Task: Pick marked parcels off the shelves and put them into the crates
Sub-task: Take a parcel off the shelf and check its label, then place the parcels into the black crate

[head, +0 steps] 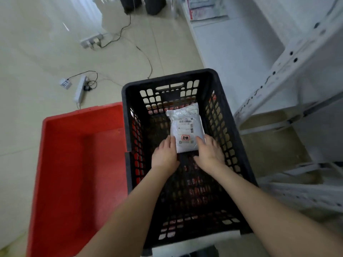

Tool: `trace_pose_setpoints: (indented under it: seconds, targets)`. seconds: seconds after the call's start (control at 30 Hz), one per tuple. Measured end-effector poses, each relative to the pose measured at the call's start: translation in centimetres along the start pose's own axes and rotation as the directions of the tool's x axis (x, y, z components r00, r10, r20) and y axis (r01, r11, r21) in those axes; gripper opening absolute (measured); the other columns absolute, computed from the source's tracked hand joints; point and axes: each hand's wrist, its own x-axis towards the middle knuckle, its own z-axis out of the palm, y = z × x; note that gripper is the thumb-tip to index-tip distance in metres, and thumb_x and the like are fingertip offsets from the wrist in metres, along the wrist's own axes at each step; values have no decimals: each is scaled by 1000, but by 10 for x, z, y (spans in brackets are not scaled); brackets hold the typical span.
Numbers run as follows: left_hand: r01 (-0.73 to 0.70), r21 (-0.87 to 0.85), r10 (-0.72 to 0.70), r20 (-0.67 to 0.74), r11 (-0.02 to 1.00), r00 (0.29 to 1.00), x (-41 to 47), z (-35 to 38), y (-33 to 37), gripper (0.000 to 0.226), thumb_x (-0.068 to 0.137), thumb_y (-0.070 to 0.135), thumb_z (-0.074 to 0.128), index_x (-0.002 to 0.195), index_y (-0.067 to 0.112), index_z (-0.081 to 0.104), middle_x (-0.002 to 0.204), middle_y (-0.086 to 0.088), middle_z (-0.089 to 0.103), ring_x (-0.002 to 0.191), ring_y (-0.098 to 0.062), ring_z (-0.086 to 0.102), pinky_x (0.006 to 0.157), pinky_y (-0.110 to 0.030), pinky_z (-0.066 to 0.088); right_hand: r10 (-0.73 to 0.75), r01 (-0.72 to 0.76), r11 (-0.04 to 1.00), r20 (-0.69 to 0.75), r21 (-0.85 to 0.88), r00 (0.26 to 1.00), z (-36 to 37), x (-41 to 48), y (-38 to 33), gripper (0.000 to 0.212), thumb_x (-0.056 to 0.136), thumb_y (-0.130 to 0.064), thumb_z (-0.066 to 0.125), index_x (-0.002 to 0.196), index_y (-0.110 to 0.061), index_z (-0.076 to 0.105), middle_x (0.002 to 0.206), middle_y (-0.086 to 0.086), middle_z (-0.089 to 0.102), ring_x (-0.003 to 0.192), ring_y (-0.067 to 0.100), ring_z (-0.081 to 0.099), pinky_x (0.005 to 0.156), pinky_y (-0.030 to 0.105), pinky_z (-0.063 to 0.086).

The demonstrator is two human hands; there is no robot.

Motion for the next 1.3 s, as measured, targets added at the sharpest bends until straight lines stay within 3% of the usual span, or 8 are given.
trace_pose_setpoints:
  seconds: [0.13, 0.43, 0.7, 1.13, 1.3]
  targets:
    - [-49, 55, 53, -86, 997, 995, -49, -21, 13, 84, 88, 30, 62, 151, 11, 10, 158, -7, 13, 145, -23, 16, 114, -36, 24, -11, 11, 1000, -32, -7, 999, -20, -58, -3, 70, 89, -31, 61, 147, -27, 22, 155, 7, 15, 141, 28, 18, 111, 40, 29]
    - [-122, 168, 147, -145, 978, 978, -175, -58, 33, 87, 90, 34, 61, 152, 11, 5, 160, -9, 6, 147, -24, 9, 116, -37, 21, -10, 6, 1000, -222, -17, 975, -44, -199, -12, 71, 89, -34, 63, 148, -26, 23, 156, 8, 15, 144, 29, 15, 114, 43, 27]
    - [-155, 230, 197, -171, 961, 965, -282, -62, 47, 88, 89, 32, 64, 152, 12, 6, 160, -8, 7, 147, -25, 9, 116, -37, 22, 31, -33, 999, -304, 0, 952, -47, -324, -11, 72, 91, -33, 61, 149, -25, 20, 158, 7, 13, 145, 28, 14, 113, 43, 27]
    - [-143, 309, 216, -215, 940, 952, -446, -20, 102, 91, 88, 35, 65, 152, 10, 5, 160, -10, 8, 147, -26, 11, 116, -38, 22, -16, 4, 1000, -415, -29, 910, -13, -490, 34, 71, 88, -33, 63, 147, -22, 25, 155, 9, 19, 143, 28, 18, 112, 43, 28]
    - [-185, 338, 262, -200, 923, 944, -522, 10, 134, 89, 86, 32, 67, 151, 9, 10, 158, -10, 12, 145, -26, 15, 115, -39, 24, 33, -45, 999, -422, -18, 906, 14, -568, 65, 72, 87, -33, 65, 147, -25, 26, 155, 7, 19, 143, 29, 20, 109, 44, 36]
